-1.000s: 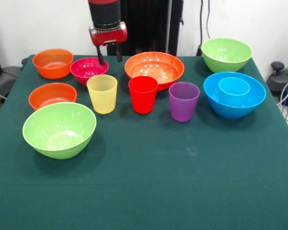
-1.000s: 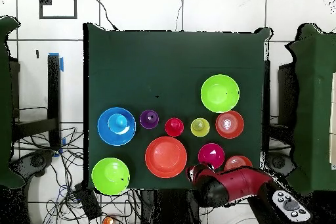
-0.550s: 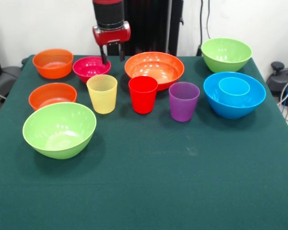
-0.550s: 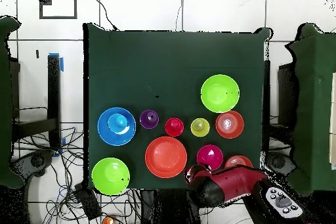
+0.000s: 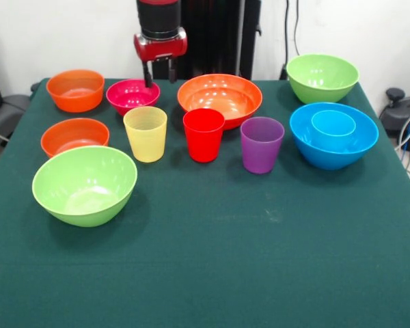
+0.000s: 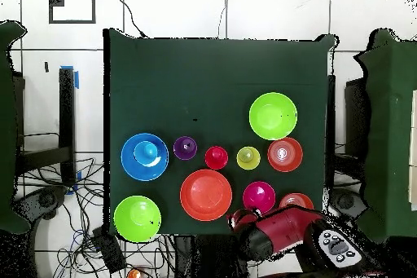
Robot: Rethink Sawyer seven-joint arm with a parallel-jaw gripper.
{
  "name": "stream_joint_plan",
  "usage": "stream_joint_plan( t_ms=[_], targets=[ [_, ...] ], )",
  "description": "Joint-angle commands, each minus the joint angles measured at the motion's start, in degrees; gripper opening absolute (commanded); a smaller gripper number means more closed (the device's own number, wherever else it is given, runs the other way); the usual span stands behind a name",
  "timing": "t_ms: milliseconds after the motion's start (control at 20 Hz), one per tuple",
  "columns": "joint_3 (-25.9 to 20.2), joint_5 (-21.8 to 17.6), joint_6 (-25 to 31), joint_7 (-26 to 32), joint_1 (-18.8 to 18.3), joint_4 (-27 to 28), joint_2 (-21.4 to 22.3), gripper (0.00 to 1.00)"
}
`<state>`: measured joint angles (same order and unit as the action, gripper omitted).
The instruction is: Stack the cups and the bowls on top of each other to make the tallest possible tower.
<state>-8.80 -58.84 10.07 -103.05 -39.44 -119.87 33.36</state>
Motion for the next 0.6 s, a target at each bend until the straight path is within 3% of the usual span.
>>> stream_joint_plan(
  t_ms=[50, 350, 600],
  targets=[
    [0.1, -3.8, -3.7, -3.1, 2.9, 7.0, -1.6, 1.00],
    [4.0, -5.4, -7.2, -4.7, 7.3, 9.4, -1.7, 1.00],
    [4.4, -5.1, -9.8, -4.2, 7.4, 9.6, -1.9, 1.00]
  ],
)
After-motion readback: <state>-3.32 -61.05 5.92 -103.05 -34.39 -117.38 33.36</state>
